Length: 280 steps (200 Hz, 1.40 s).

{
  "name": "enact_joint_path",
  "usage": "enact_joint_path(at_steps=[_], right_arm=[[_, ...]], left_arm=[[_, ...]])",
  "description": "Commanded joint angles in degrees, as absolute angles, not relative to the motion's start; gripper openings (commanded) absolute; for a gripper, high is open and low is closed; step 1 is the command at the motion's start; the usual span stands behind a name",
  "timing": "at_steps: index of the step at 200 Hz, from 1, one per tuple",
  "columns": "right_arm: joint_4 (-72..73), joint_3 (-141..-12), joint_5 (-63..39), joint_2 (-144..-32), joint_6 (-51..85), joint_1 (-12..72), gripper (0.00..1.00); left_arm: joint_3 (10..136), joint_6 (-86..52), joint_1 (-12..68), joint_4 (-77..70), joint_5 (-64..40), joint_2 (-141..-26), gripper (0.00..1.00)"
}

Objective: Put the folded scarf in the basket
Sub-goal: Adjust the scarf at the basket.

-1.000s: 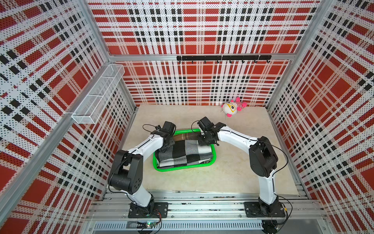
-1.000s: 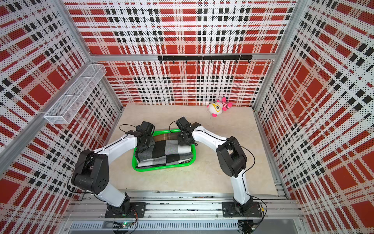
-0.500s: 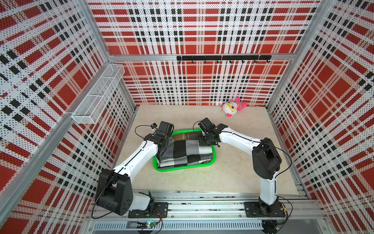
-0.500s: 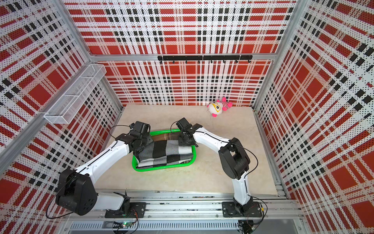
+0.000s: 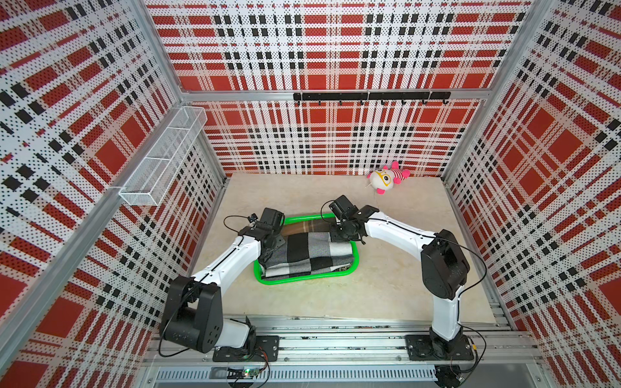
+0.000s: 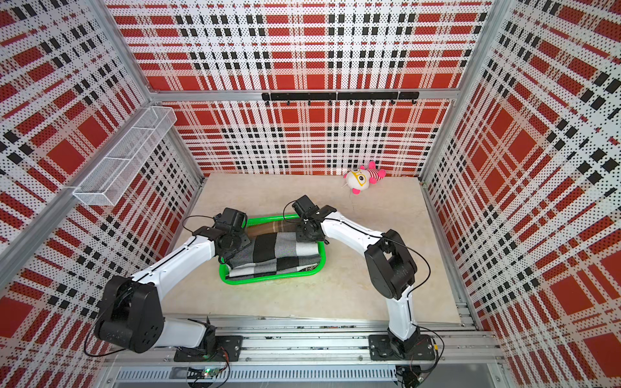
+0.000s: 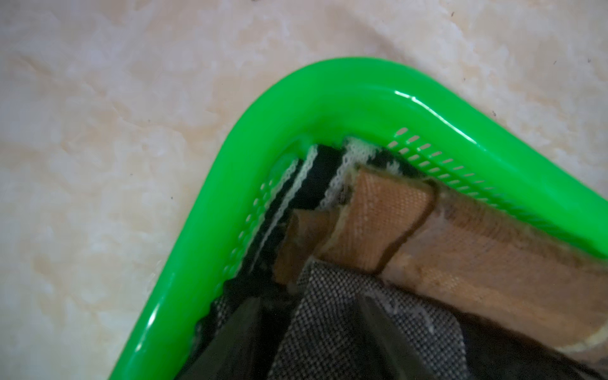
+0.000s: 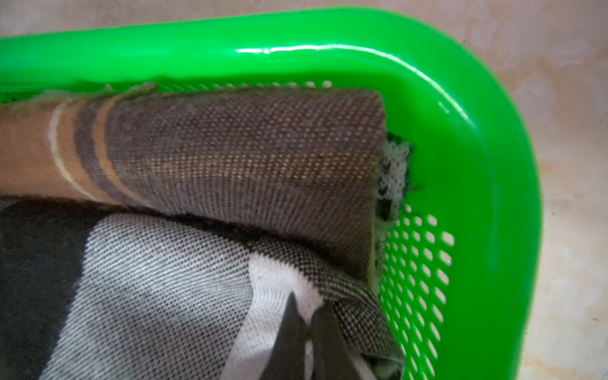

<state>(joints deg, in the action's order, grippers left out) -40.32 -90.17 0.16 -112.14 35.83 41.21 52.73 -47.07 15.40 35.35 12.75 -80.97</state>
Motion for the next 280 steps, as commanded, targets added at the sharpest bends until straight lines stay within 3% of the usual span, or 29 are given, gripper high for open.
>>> enact_joint_path(at_steps=[1,14,36,136,229,236,258,280], right_arm=[[-40.6,-89.2,0.7,-109.9,36.7,41.6,0.00],[-40.6,-89.0,1.0,-109.3,37.0,41.6,0.00],[-40.5,-88.5,1.6,-108.0,37.3,41.6,0.00],[-41.2,-92.0,3.2,-102.8,38.1,41.5,0.00],[-40.7,-103.8,3.6,-113.3,37.6,38.3,0.00],[-41.1,-104.1,2.9,-114.1,37.8,38.1,0.00],[-40.4,-102.6,2.6,-114.3,38.3,37.5,0.39],[-39.9,-101.4,3.5,-112.5,38.3,37.1,0.59]], left_arm=[[49.6,-47.8,15.6,32.1,7.9,-81.7,0.44],[48.3,-48.6,15.7,31.4,7.4,-81.0,0.32],[47.7,-49.1,15.0,31.2,7.9,-78.9,0.00],[58.4,-49.8,14.7,35.5,10.2,-71.1,0.00],[62.1,-43.1,7.8,31.9,10.0,-81.5,0.00],[61.9,-43.0,7.8,32.0,10.1,-82.2,0.08],[61.3,-43.5,7.7,32.7,12.1,-82.0,0.40],[61.6,-44.6,8.2,33.7,15.5,-78.2,0.55]])
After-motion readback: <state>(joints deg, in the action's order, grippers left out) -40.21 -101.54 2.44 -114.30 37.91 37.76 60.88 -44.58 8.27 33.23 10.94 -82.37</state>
